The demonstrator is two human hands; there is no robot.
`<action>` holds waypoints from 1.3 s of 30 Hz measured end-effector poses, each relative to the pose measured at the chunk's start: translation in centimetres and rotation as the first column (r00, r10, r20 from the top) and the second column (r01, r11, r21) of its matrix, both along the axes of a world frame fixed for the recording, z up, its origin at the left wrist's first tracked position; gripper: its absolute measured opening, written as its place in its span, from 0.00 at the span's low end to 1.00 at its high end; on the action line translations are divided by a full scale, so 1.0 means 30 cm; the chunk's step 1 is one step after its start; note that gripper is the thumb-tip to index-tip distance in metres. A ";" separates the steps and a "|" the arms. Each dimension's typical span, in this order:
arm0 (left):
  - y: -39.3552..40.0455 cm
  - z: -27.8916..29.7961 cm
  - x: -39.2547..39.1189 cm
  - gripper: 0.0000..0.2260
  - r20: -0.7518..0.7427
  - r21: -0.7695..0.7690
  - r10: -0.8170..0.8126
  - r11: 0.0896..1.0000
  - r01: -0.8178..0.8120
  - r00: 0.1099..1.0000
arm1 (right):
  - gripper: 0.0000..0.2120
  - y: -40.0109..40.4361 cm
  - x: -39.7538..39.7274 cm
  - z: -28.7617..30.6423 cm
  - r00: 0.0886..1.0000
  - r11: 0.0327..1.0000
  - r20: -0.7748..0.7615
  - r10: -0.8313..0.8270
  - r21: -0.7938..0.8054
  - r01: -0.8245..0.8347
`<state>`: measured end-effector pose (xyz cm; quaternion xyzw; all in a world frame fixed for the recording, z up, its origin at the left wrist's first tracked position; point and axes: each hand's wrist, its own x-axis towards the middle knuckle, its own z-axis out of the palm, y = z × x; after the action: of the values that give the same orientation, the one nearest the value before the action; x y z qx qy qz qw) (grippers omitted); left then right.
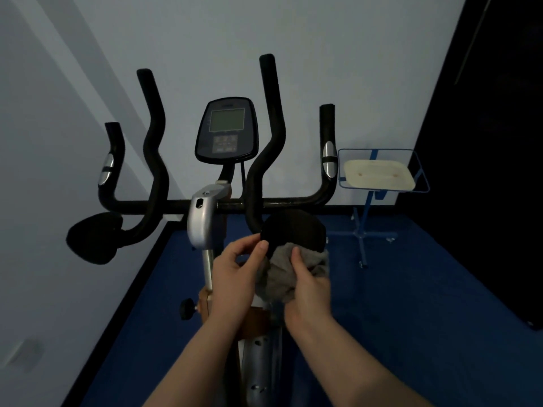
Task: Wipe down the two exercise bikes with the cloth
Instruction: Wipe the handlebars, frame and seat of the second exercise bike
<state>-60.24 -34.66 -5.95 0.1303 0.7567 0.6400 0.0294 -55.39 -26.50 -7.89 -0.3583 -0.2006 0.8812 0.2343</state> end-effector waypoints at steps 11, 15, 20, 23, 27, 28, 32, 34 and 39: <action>0.021 -0.021 0.037 0.07 0.069 0.078 0.028 0.996 -0.033 0.997 | 0.23 0.007 -0.003 0.000 0.991 0.993 0.102 -0.081 0.095 0.072; 0.031 -0.021 0.046 0.07 0.105 0.116 0.031 0.992 -0.043 0.994 | 0.20 -0.070 -0.054 0.013 0.987 0.993 0.148 -0.065 0.109 0.049; 0.031 -0.012 0.047 0.07 0.090 0.119 0.036 0.992 -0.047 0.995 | 0.25 -0.018 -0.039 -0.017 0.992 0.992 0.107 -0.073 0.108 0.061; 0.029 -0.012 0.053 0.07 0.074 0.108 0.028 0.993 -0.036 0.997 | 0.29 0.012 -0.016 -0.025 0.983 0.971 0.127 -0.132 0.215 0.103; 0.041 -0.020 0.067 0.08 0.101 0.144 0.031 0.989 -0.046 0.994 | 0.29 -0.074 -0.067 -0.007 0.983 0.977 0.165 -0.083 0.206 0.048; 0.043 -0.023 0.066 0.08 0.101 0.145 0.037 0.988 -0.052 0.994 | 0.29 -0.068 -0.069 -0.008 0.985 0.979 0.155 -0.074 0.200 0.042; 0.045 -0.032 0.056 0.08 0.072 0.125 0.053 0.990 -0.061 0.996 | 0.28 0.039 -0.007 -0.013 0.981 0.933 0.142 -0.134 0.352 0.076; 0.055 -0.038 0.063 0.07 0.058 0.135 0.062 0.988 -0.070 0.996 | 0.25 0.053 0.009 -0.012 0.977 0.864 0.122 -0.173 0.494 0.091; 0.091 -0.068 0.081 0.09 0.068 0.159 0.084 0.983 -0.094 0.994 | 0.22 0.084 -0.004 -0.021 0.985 0.617 0.139 -0.100 0.785 -0.049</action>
<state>-57.81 -31.93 -7.98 0.0789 0.7062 0.7035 0.0131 -55.50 -23.99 -8.52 -0.2960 -0.5797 0.6672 0.3621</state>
